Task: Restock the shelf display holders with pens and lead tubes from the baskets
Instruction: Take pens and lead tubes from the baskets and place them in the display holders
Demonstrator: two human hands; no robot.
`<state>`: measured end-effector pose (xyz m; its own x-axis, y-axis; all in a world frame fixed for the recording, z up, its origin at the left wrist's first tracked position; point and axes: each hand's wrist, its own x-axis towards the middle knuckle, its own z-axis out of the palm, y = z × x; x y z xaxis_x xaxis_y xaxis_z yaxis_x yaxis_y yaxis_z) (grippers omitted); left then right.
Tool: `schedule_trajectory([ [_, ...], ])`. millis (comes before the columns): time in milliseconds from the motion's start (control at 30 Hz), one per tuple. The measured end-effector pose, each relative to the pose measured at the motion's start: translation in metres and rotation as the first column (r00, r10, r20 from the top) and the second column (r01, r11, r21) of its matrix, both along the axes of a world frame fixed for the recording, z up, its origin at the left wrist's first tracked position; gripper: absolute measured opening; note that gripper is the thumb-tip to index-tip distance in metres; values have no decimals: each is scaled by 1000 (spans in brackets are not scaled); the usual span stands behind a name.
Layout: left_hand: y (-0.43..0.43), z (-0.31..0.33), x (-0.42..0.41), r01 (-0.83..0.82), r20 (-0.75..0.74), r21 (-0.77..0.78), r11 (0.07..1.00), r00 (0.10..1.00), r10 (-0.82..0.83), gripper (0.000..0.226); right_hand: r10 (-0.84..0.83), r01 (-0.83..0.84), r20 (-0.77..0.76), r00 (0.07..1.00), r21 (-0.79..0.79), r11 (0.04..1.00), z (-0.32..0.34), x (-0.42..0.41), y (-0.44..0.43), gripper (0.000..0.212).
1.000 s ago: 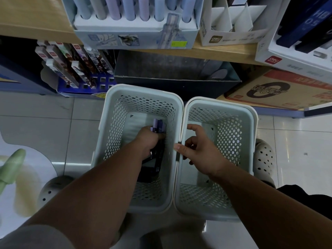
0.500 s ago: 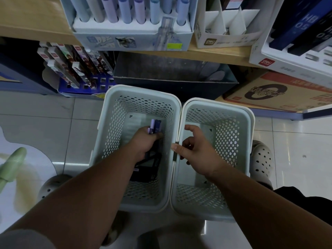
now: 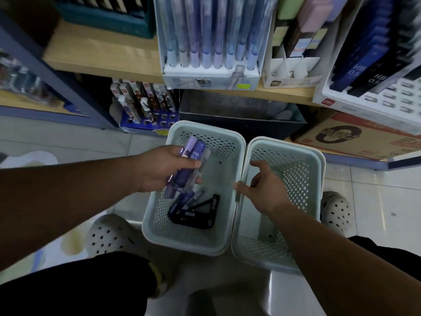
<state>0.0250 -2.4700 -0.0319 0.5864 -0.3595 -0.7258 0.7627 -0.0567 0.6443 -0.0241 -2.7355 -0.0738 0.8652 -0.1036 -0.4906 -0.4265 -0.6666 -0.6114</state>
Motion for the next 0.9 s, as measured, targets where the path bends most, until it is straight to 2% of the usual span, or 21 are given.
schedule_trajectory([
  [67,31,19,-3,2,4,-10,1000,1000,-2,22,50,-33,154,987,-111,993,11,1,14,55],
  [167,70,29,-15,-64,-5,-4,998,998,64,30,200,-176,243,949,-116,978,18,2,51,26],
  [233,84,23,-27,-161,-5,7,987,987,161,22,271,-263,135,953,-75,962,11,2,81,24],
  [300,91,10,-41,-240,-32,2,971,970,240,17,276,-287,-134,952,-70,955,-4,4,109,31],
  [367,94,-4,-54,-275,-73,-21,961,959,272,15,303,-361,-353,885,-112,926,-27,3,127,34],
  [467,98,-20,-69,-303,-116,-61,951,949,294,17,407,-587,-530,744,-228,777,-43,-9,141,32],
  [533,101,-26,-73,-313,-134,-84,946,944,301,18,415,-632,-548,726,-294,717,-59,-20,143,35],
  [633,104,-32,-72,-351,-144,-97,931,931,336,16,347,-624,-607,715,-330,708,-70,-29,147,37],
  [800,109,-40,-70,-359,-141,-58,931,927,348,17,402,-695,-648,646,-283,661,-87,-30,151,35],
  [833,108,-42,-71,-363,-140,-51,930,925,353,15,354,-626,-635,687,-270,731,-93,-30,151,36],
  [900,105,-46,-74,-365,-139,-39,930,924,357,11,361,-568,-567,741,-241,787,-101,-27,147,46],
])
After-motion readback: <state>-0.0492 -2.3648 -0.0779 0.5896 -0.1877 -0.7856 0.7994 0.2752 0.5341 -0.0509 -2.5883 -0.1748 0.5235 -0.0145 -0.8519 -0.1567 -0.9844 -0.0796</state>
